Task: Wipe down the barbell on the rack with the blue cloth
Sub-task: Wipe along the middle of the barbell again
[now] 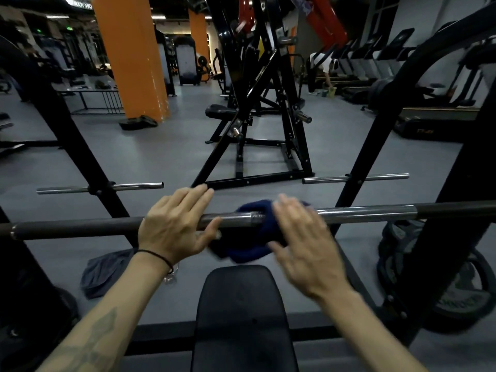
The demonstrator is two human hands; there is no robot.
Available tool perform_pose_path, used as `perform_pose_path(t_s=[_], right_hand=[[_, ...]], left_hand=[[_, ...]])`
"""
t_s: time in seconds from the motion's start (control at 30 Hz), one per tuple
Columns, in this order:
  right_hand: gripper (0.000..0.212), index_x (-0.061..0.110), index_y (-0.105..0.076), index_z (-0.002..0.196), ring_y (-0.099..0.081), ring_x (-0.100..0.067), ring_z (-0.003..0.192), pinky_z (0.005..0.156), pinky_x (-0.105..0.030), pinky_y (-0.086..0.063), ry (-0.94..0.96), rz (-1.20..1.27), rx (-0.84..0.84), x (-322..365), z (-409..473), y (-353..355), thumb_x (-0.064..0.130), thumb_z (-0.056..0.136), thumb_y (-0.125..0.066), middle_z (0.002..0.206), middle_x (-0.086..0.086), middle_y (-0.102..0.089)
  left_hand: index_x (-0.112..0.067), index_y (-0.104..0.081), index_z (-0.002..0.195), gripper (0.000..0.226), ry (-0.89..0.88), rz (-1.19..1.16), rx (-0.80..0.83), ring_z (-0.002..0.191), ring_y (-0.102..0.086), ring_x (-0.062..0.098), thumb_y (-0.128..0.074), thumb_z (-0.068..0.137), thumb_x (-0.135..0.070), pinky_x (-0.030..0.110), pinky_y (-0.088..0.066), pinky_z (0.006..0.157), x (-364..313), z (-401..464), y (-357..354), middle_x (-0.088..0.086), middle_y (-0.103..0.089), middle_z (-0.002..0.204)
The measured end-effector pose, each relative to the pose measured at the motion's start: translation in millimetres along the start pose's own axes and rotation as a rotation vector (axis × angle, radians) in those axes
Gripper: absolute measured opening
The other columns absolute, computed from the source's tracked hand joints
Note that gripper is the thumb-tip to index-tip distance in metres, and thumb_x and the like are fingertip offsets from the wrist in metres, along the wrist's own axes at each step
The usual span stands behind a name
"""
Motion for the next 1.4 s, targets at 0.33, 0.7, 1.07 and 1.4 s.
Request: perform_pose_path(t_s=[0.33, 0.7, 1.07, 1.4], right_hand=[[0.071, 0.006, -0.022, 0.162, -0.004, -0.023, 0.159, 0.129, -0.043, 0.000, -0.277, 0.196, -0.099, 69.1, 14.7, -10.8, 0.048, 0.106, -0.035, 0.172, -0.009, -0.013], [0.066, 0.004, -0.033, 0.157, -0.020, -0.024, 0.157, 0.129, -0.043, -0.010, -0.284, 0.047, -0.142, -35.4, -23.0, 15.0, 0.046, 0.106, -0.033, 0.165, -0.013, -0.032], [0.073, 0.002, -0.035, 0.157, -0.023, -0.029, 0.155, 0.128, -0.045, -0.011, -0.029, 0.078, 0.007, 96.8, 40.4, -21.8, 0.054, 0.105, -0.034, 0.163, -0.014, -0.035], [0.068, 0.000, -0.034, 0.155, -0.021, -0.029, 0.156, 0.128, -0.047, -0.011, -0.408, -0.022, -0.122, -37.9, -18.3, 17.1, 0.046, 0.106, -0.035, 0.161, -0.017, -0.036]], left_hand=[[-0.011, -0.042, 0.150, 0.063, 0.115, 0.031, 0.024, 0.137, -0.049, 0.028, -0.036, 0.101, -0.050, 0.041, -0.046, 0.098, -4.5, 2.9, -3.5, 0.009, -0.037, 0.158], [-0.010, -0.056, 0.076, 0.043, 0.110, 0.005, -0.105, 0.068, -0.051, 0.028, -0.044, 0.101, -0.042, 0.040, -0.042, 0.052, -4.0, 0.0, -4.7, 0.009, -0.052, 0.080], [-0.015, -0.056, 0.059, 0.052, 0.294, -0.225, 0.463, 0.064, -0.059, 0.033, -0.029, 0.090, -0.048, 0.036, -0.043, 0.058, 7.6, 29.1, -2.1, 0.004, -0.058, 0.060], [-0.011, -0.060, 0.060, 0.049, 0.653, -0.118, 0.311, 0.058, -0.058, 0.039, -0.043, 0.097, -0.038, 0.034, -0.033, 0.055, 0.7, 32.1, -2.6, 0.012, -0.056, 0.056]])
Point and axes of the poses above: each hand's wrist, its own z-axis towards the middle knuckle, its own y-axis out of the back of the hand, x = y × z, the point moved 2 cm from there along z, towards the middle knuckle
